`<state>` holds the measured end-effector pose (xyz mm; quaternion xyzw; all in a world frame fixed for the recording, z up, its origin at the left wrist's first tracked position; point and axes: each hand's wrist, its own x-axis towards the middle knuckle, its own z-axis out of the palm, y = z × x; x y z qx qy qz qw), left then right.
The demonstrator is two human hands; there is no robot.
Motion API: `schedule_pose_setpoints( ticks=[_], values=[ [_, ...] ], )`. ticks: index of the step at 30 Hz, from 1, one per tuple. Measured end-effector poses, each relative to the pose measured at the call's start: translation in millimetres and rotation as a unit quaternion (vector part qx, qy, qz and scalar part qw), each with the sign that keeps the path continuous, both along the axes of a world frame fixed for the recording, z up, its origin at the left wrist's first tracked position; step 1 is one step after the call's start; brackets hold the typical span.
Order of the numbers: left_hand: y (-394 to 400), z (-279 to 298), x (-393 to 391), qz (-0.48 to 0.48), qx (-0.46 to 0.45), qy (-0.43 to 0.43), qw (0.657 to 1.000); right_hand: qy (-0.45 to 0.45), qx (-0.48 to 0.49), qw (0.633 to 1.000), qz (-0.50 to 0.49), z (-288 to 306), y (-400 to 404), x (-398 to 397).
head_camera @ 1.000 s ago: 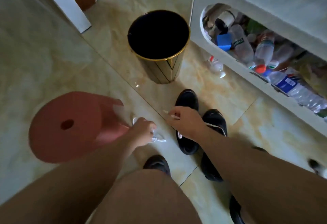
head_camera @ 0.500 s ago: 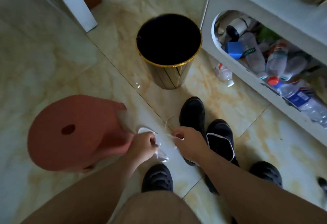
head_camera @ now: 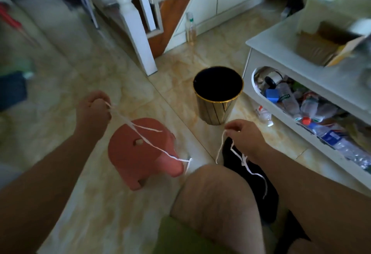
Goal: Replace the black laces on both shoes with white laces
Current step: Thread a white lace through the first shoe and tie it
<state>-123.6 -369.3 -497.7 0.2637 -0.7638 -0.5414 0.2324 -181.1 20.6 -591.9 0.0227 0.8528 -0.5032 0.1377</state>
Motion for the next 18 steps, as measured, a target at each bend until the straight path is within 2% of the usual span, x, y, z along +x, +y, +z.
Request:
schedule_pose_setpoints(
  ticks=[2, 3, 4, 5, 7, 8, 9, 11, 16, 18],
  values=[
    [-2, 25, 7, 0.027, -0.017, 0.042, 0.999, 0.005, -0.003, 1.0, -0.003, 14, -4, 5],
    [-6, 28, 8, 0.027, -0.056, 0.037, 0.997, 0.005, -0.005, 1.0, -0.003, 20, -6, 7],
    [-11, 26, 9, 0.01, -0.125, 0.005, 0.992, 0.004, -0.005, 1.0, 0.0, 25, -9, 11],
    [-18, 17, 9, -0.023, -0.215, -0.061, 0.974, 0.003, -0.004, 1.0, 0.003, 29, -12, 15],
    [-27, -16, 10, -0.137, -0.376, -0.214, 0.891, 0.001, -0.004, 1.0, 0.013, 36, -17, 22],
    [-28, -36, 11, -0.192, -0.401, -0.277, 0.852, 0.002, -0.003, 1.0, 0.02, 40, -18, 25],
    [-29, -58, 14, -0.228, -0.396, -0.327, 0.828, 0.005, 0.001, 1.0, 0.028, 42, -19, 28],
    [-26, -95, 23, -0.236, -0.359, -0.366, 0.826, 0.008, 0.011, 0.999, 0.04, 42, -17, 33],
    [-9, -156, 29, -0.192, -0.304, -0.332, 0.872, 0.003, 0.027, 0.999, 0.042, 31, -5, 35],
    [-1, -164, 29, -0.135, -0.335, -0.338, 0.869, -0.007, 0.034, 0.999, 0.039, 21, -5, 31]
  ],
)
